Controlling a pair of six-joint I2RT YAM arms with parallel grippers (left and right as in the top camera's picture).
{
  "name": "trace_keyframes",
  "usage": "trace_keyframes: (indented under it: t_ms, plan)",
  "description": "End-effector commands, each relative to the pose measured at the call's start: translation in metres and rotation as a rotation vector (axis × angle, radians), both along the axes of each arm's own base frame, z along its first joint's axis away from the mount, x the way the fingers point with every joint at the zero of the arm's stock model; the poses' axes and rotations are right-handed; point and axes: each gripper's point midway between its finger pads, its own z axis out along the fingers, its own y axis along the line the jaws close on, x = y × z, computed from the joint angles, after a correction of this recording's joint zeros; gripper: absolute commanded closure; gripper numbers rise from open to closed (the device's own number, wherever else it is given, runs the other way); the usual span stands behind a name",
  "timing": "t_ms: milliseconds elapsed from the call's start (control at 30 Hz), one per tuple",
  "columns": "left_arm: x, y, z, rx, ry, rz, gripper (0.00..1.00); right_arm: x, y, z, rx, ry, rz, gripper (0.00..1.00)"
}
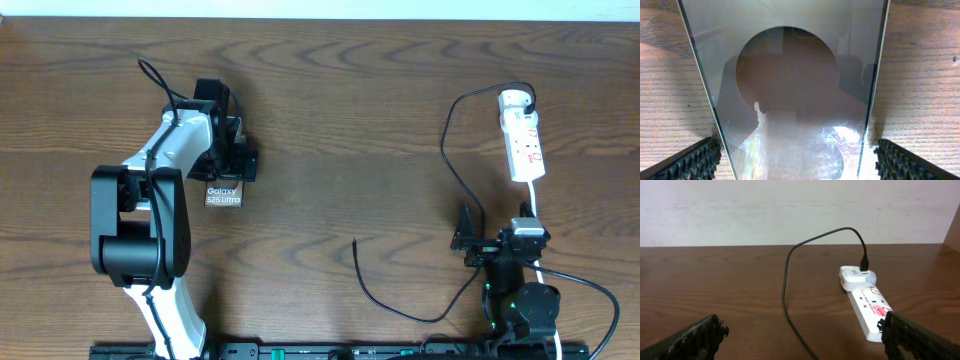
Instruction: Plug charger to phone and switch on socket
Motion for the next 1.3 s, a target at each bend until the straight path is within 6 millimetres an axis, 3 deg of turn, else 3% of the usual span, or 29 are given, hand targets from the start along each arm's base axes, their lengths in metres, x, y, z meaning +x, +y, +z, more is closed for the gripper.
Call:
trace_keyframes:
  t_ms: [0,767,1067,1267]
  plan:
    - [-0.001,0.002,-0.003,0.014,0.012,0.001,0.02,0.0,0.002,0.0,-0.015,0.0,0.009,0.01]
    - [0.002,0.002,-0.009,0.012,-0.009,0.001,0.02,0.0,0.002,0.0,-0.015,0.0,0.009,0.01]
    - [-0.012,0.003,-0.025,0.013,0.01,0.001,0.02,0.0,0.002,0.0,-0.015,0.0,0.009,0.01]
    - [-0.011,0.003,-0.025,0.012,0.007,0.001,0.02,0.0,0.002,0.0,-0.015,0.0,0.009,0.01]
